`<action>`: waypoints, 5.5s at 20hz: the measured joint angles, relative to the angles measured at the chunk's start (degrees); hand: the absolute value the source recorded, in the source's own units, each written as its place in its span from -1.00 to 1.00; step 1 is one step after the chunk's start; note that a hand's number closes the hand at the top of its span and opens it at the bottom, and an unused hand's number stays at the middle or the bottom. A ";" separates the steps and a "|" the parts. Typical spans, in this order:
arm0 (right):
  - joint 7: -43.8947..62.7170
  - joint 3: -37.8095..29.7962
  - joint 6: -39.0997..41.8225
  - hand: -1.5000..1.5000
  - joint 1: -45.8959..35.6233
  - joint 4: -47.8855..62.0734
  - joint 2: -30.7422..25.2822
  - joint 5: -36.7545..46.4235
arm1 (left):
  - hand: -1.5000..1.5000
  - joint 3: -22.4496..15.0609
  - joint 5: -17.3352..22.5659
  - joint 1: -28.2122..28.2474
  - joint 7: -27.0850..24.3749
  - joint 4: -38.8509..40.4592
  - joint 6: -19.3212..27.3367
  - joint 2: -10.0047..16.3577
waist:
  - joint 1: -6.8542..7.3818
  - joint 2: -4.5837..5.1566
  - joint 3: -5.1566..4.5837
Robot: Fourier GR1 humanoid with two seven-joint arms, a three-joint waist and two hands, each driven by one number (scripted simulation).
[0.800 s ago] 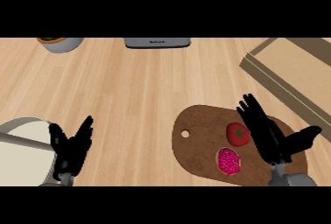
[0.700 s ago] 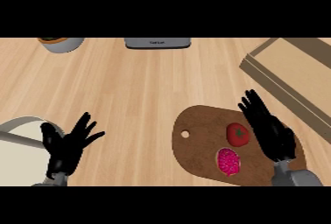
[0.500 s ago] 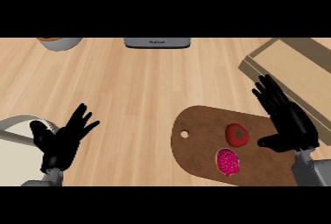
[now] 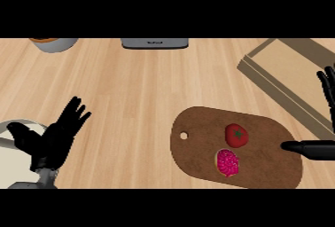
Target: Pick the tomato from the cutting board and place it in the cardboard box
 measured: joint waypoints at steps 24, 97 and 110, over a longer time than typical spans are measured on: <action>49.64 19.96 17.64 -1.00 -6.41 -18.87 -19.86 24.29 | 0.00 -1.36 1.38 -1.84 0.88 -2.00 -1.29 0.86 | 2.15 0.64 -0.26; 48.57 28.19 24.09 1.00 -12.84 6.28 5.47 54.69 | 0.00 1.83 -0.06 0.18 2.30 -4.79 -4.25 -0.71 | 1.01 0.47 0.03; 39.07 24.90 18.82 1.00 -18.41 16.82 6.75 58.81 | 0.00 1.89 -0.74 -0.29 3.37 -4.99 -3.81 -1.09 | 1.48 0.56 -0.03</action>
